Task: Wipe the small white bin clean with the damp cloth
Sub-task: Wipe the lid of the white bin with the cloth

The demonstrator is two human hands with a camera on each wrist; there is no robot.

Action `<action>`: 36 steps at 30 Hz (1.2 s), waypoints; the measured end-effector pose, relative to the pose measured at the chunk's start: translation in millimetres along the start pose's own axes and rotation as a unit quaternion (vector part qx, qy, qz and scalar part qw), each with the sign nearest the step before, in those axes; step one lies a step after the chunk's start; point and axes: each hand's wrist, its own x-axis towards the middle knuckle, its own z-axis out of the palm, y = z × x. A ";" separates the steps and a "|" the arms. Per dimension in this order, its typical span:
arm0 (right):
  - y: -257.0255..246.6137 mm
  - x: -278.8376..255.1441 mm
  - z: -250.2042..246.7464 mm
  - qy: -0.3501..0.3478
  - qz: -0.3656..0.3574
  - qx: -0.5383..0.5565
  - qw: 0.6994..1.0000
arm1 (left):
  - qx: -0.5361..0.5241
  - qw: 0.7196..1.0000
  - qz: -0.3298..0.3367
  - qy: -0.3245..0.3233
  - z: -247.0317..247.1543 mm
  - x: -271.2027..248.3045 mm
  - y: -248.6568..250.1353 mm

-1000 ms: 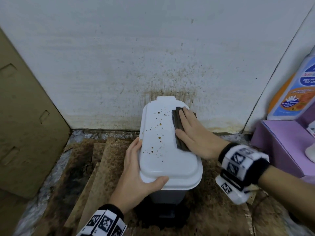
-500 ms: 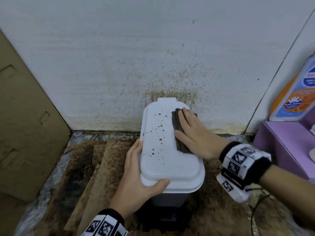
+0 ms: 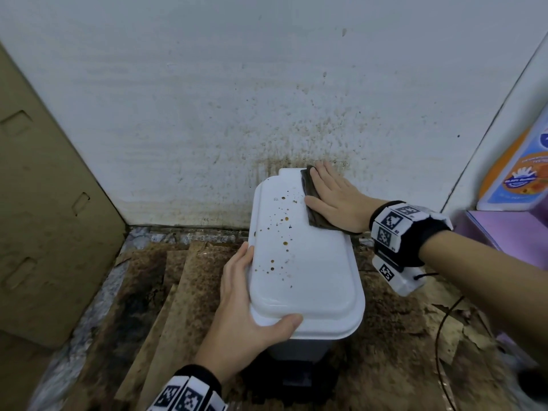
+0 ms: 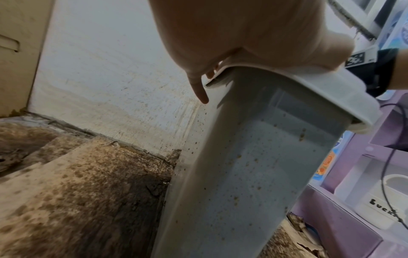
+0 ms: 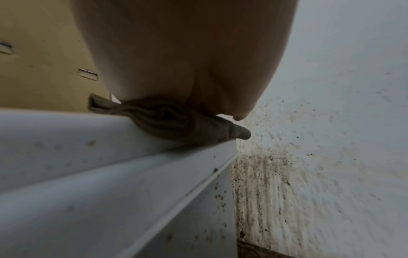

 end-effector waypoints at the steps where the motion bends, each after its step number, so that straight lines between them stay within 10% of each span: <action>1: 0.0 -3.6 0.9 0.000 -0.007 0.008 1.000 | 0.000 1.000 0.003 0.000 0.4 -0.3 0.1; 19: -73.9 -150.5 71.5 0.141 -0.006 0.035 0.989 | -0.004 1.000 0.007 0.014 3.7 -3.2 4.7; 36: -8.6 -20.2 7.3 0.010 -0.012 0.016 1.000 | -0.010 1.000 -0.006 -0.001 0.2 -1.3 2.2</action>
